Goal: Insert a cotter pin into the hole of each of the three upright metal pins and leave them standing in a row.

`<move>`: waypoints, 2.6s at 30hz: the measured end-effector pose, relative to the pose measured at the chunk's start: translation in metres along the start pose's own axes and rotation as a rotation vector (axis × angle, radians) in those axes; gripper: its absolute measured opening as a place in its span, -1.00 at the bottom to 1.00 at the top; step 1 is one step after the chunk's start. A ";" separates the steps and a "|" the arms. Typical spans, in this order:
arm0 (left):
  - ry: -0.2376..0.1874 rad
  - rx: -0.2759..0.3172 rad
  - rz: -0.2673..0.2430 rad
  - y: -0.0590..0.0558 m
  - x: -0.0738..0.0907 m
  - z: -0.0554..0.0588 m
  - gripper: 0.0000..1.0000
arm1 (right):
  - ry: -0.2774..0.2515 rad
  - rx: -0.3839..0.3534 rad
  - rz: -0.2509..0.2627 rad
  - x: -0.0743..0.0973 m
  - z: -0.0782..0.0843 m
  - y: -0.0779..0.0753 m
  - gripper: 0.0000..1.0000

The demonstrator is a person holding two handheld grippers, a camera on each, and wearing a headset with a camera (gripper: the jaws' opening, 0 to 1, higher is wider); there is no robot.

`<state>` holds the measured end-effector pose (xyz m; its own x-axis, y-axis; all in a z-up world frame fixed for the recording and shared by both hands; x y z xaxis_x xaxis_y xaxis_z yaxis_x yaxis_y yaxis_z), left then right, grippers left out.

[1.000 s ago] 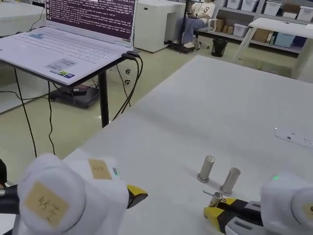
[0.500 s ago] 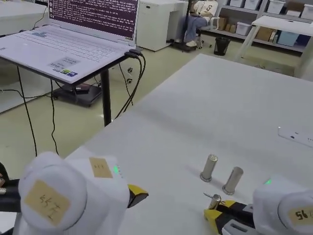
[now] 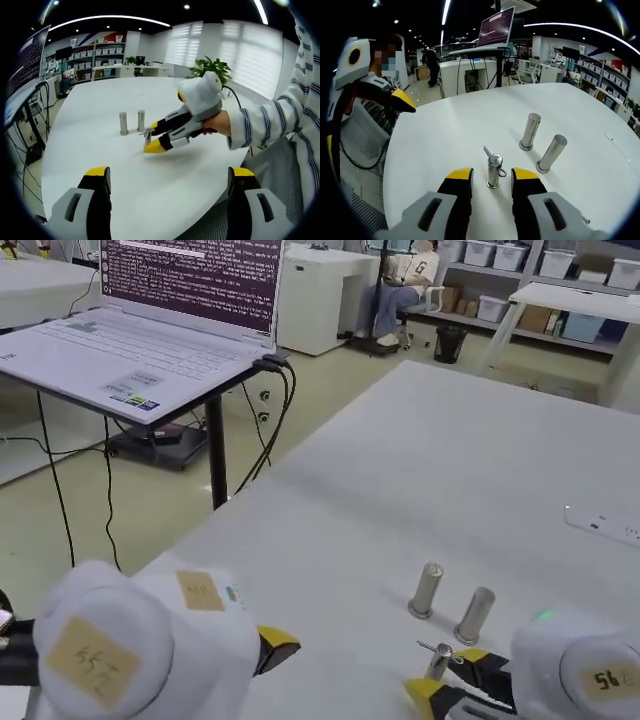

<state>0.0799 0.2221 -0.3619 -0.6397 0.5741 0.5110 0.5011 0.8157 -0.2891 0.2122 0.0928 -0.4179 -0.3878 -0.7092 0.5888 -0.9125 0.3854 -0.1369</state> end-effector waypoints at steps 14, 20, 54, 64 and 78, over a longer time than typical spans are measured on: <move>-0.089 0.077 0.022 -0.006 -0.002 -0.012 0.91 | -0.092 -0.066 0.012 0.045 -0.012 0.004 -0.01; -0.078 0.085 0.021 -0.007 -0.005 -0.014 0.90 | -0.136 -0.142 0.002 0.074 -0.017 0.003 0.24; -0.092 0.125 0.050 0.000 -0.025 -0.039 0.89 | -0.023 -0.362 0.172 0.177 0.030 0.003 0.96; -0.077 0.073 0.031 0.029 -0.029 -0.058 0.87 | 0.010 -0.406 0.212 0.190 0.040 0.004 0.97; -0.094 0.030 -0.078 0.071 -0.047 -0.094 0.81 | 0.018 -0.455 0.222 0.196 0.048 0.012 0.87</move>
<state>0.2005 0.2460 -0.3301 -0.7285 0.5117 0.4555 0.4310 0.8591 -0.2758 0.1188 -0.0701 -0.3423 -0.5604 -0.5720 0.5990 -0.6574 0.7471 0.0984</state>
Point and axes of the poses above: the centre of the closed fingertips' face, and the gripper's own axes: x roughly backward along the fingers, y roughly to its left, z roughly out of its underside, the point moved 8 cm from there along x, roughly backward along the fingers, and after that the axes turned 8 degrees about x, right-handed, at the moved point
